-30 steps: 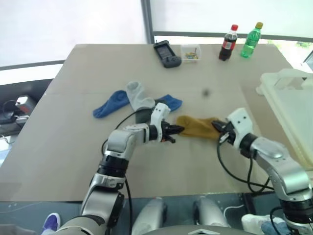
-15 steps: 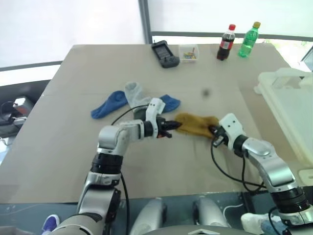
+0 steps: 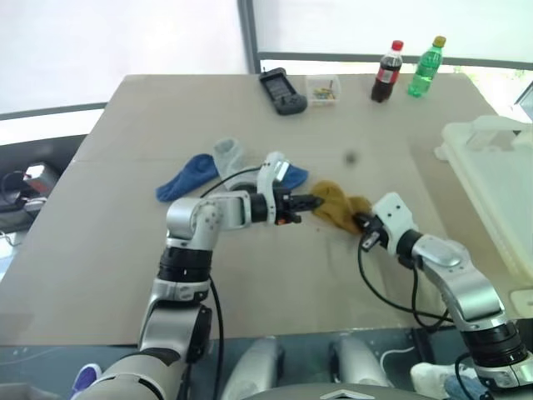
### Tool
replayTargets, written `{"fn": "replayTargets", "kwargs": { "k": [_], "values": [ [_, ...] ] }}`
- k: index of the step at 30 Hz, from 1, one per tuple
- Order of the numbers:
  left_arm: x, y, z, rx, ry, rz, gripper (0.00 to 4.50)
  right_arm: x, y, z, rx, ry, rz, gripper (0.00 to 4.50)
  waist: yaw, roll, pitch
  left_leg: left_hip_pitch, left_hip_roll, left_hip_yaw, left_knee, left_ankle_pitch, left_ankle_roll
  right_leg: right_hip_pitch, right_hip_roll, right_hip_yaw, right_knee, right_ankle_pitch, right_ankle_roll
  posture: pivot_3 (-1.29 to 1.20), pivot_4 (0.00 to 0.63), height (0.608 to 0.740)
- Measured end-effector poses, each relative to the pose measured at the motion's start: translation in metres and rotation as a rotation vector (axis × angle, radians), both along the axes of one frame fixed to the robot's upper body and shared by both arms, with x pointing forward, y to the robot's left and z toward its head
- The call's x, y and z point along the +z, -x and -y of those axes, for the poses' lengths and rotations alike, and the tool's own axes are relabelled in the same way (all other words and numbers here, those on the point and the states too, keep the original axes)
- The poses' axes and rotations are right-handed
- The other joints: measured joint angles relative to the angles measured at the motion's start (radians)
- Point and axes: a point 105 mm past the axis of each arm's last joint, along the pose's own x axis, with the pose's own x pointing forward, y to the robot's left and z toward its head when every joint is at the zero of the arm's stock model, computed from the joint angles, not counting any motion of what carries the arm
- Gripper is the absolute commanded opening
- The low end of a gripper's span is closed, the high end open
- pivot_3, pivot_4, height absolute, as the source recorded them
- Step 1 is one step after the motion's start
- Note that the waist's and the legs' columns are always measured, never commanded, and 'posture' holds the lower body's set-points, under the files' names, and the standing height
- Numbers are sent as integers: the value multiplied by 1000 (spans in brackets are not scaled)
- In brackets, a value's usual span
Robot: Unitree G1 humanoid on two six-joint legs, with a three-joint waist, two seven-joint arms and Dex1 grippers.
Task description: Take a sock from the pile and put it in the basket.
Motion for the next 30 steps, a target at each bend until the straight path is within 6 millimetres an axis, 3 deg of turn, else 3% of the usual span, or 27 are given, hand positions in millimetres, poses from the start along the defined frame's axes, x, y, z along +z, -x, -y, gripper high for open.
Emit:
{"fn": "replayTargets", "kwargs": {
  "k": [3, 4, 6, 7, 9, 10, 11, 12, 15, 22, 30],
  "values": [
    [1, 3, 7, -30, -3, 5, 0, 5, 1, 0, 0, -1, 17, 80, 0, 0, 0, 0, 0, 0, 0, 0, 0, 0, 0, 0, 0, 0, 0, 0, 150, 740],
    [2, 4, 13, -47, -1, 4, 537, 7, 2, 2, -4, 1, 24, 0, 0, 0, 0, 0, 0, 0, 0, 0, 0, 0, 0, 0, 0, 0, 0, 0, 150, 740],
    [3, 4, 17, -57, 6, 0, 866, 9, 3, 3, -10, 1, 28, 0, 0, 0, 0, 0, 0, 0, 0, 0, 0, 0, 0, 0, 0, 0, 0, 0, 150, 740],
    [3, 3, 20, -62, 11, -7, 1385, 9, 4, 4, -13, 1, 28, 0, 1, 0, 0, 0, 0, 0, 0, 0, 0, 0, 0, 0, 0, 0, 0, 0, 150, 740],
    [4, 2, 24, -66, 17, -18, 1777, 9, 4, 4, -14, 1, 28, 0, 1, 0, 0, 0, 0, 0, 0, 0, 0, 0, 0, 0, 0, 0, 0, 0, 150, 740],
    [5, 2, 27, -74, 22, -20, 2219, 9, 5, 4, -15, 1, 27, 0, -1, 0, 0, 0, 0, 0, 0, 0, 0, 0, 0, 0, 0, 0, 0, 0, 150, 740],
    [6, -1, 39, -80, 43, -48, 2433, 8, 8, 5, -20, 1, 22, 0, 0, 0, 0, 0, 0, 0, 0, 0, 0, 0, 0, 0, 0, 0, 0, 0, 150, 740],
    [8, -1, 42, -84, 51, -51, 2998, 8, 8, 5, -21, 2, 21, 0, 0, 0, 0, 0, 0, 0, 0, 0, 0, 0, 0, 0, 0, 0, 0, 0, 150, 740],
    [13, -1, 46, -99, 72, -68, 3744, 8, 8, 5, -30, 5, 20, 0, -2, 0, 0, 0, 0, 0, 0, 0, 0, 0, 0, 0, 0, 0, 0, 0, 150, 740],
    [7, 2, 47, -120, 97, -186, 3744, 8, 10, 5, -33, 5, 21, 0, -1, 0, 0, 0, 0, 0, 0, 0, 0, 0, 0, 0, 0, 0, 0, 0, 150, 740],
    [10, 2, 67, -171, 139, -275, 3744, 14, 16, 3, -39, -3, 44, 0, 2, 0, 0, 0, 0, 0, 0, 0, 0, 0, 0, 0, 0, 0, 0, 0, 150, 740]
  ]
}}
